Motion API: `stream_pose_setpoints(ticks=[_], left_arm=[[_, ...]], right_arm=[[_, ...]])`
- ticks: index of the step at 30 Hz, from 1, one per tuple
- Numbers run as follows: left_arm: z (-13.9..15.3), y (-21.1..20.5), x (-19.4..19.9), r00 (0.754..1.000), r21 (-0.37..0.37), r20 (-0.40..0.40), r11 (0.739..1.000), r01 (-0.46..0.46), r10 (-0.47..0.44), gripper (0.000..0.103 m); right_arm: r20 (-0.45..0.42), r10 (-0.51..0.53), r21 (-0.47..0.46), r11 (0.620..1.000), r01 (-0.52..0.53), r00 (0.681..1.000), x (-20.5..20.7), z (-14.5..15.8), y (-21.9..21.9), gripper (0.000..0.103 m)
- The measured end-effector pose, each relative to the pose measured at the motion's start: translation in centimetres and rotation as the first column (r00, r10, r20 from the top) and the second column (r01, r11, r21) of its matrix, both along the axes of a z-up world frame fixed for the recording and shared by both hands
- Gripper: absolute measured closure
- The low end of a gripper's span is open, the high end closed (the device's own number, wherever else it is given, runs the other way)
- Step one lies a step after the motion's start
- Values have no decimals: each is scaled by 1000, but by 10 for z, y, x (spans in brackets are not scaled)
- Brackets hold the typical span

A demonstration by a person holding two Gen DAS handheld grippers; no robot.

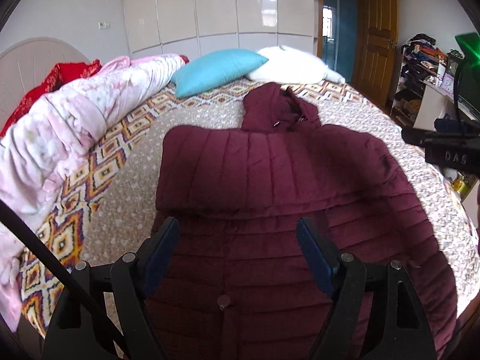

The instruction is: Fold large clothes

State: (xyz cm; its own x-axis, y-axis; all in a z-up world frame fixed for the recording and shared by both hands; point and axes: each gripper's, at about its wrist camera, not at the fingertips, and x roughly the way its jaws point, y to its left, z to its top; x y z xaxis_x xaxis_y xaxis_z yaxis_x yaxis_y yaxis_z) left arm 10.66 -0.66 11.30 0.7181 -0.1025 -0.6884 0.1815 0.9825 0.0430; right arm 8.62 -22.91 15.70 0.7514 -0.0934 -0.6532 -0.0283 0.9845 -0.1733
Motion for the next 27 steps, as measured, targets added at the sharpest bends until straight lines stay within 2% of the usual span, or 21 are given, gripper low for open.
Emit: stream_pose_setpoints(ticks=[4, 6, 9, 11, 15, 18, 22, 27], left_arm=[[-37, 17, 34, 998, 27, -23, 998, -52, 53, 24], [-58, 28, 49, 996, 41, -38, 996, -80, 81, 24], [-86, 42, 62, 991, 14, -82, 994, -108, 109, 24], [-102, 49, 69, 985, -14, -124, 992, -123, 121, 24], [-107, 52, 67, 990, -64, -90, 992, -112, 106, 18], [-109, 52, 68, 991, -81, -95, 992, -101, 94, 15], [-113, 54, 71, 990, -108, -110, 989, -96, 84, 14], [-115, 53, 70, 990, -122, -115, 988, -94, 81, 13]], right_arm=[[-52, 2, 2, 1000, -2, 999, 45, -18, 17, 21], [-68, 14, 40, 999, -11, 998, 71, -22, 22, 21], [-72, 39, 163, 986, -27, 997, 114, -22, 25, 21], [-69, 59, 271, 962, -38, 996, 146, -19, 26, 21], [-79, 84, 395, 918, -46, 993, 213, -20, 38, 21], [-94, 82, 408, 912, -37, 992, 263, -26, 53, 22], [-109, 25, 373, 928, 17, 994, 322, -39, 64, 22], [-155, -38, 403, 910, 98, 987, 383, -63, 65, 22]])
